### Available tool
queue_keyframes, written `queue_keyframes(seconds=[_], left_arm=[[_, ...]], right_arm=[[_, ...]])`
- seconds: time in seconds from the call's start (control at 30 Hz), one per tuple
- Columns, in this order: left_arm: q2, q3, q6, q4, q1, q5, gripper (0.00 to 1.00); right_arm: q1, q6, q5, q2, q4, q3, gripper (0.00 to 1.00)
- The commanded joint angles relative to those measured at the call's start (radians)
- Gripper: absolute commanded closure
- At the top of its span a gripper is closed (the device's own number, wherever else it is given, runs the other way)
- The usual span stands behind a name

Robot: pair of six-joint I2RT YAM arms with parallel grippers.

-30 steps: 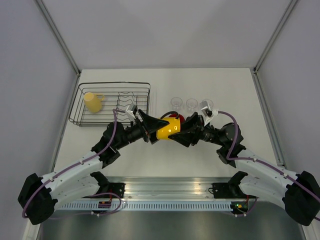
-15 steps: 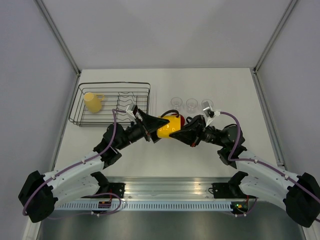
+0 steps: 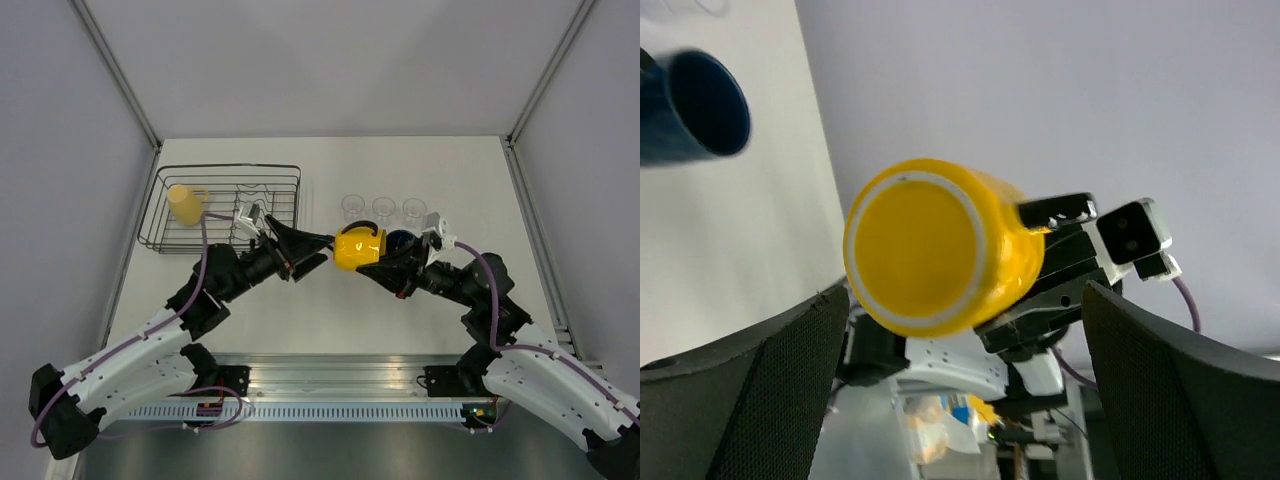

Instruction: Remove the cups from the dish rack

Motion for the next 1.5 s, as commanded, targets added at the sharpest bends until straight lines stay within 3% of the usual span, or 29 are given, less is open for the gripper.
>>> queue_keyframes(seconds=[0.0, 0.1, 0.27, 0.43, 0.53, 0.7, 0.9, 1.07, 1.47], left_arm=[[-0.081, 0.107, 0.197, -0.224, 0.011, -0.151, 0.00], [-0.139, 0.173, 0.332, -0.362, 0.011, -0.257, 0.00], [-0.234, 0.229, 0.530, -0.489, 0.011, -0.325, 0.00], [-0.270, 0.319, 0.757, -0.676, 0.011, -0.308, 0.01], [-0.270, 0.385, 0.875, -0.787, 0.011, -0.308, 0.00], [-0.300, 0.411, 1.017, -0.954, 0.011, -0.319, 0.00], [-0.368, 0.332, 1.090, -0.973, 0.011, -0.325, 0.00], [-0.406, 0.244, 1.109, -0.970, 0.011, -0.366, 0.00], [-0.553, 0.201, 1.123, -0.957, 0.011, -0.397, 0.00]], right_arm=[[0.001, -0.212, 0.218, -0.060, -0.342, 0.125, 1.00], [0.000, -0.279, 0.419, -0.062, -0.576, 0.214, 1.00], [0.000, -0.255, 0.725, 0.021, -0.803, 0.350, 0.99], [-0.008, -0.235, 1.057, 0.103, -0.913, 0.407, 1.00], [-0.032, -0.263, 1.092, 0.104, -0.934, 0.406, 1.00], [-0.162, -0.370, 0.956, 0.171, -0.985, 0.427, 1.00], [-0.339, -0.528, 0.768, 0.357, -1.037, 0.468, 1.00], [-0.489, -0.589, 0.512, 0.481, -1.078, 0.522, 1.00], [-0.523, -0.698, 0.501, 0.653, -1.040, 0.478, 1.00]])
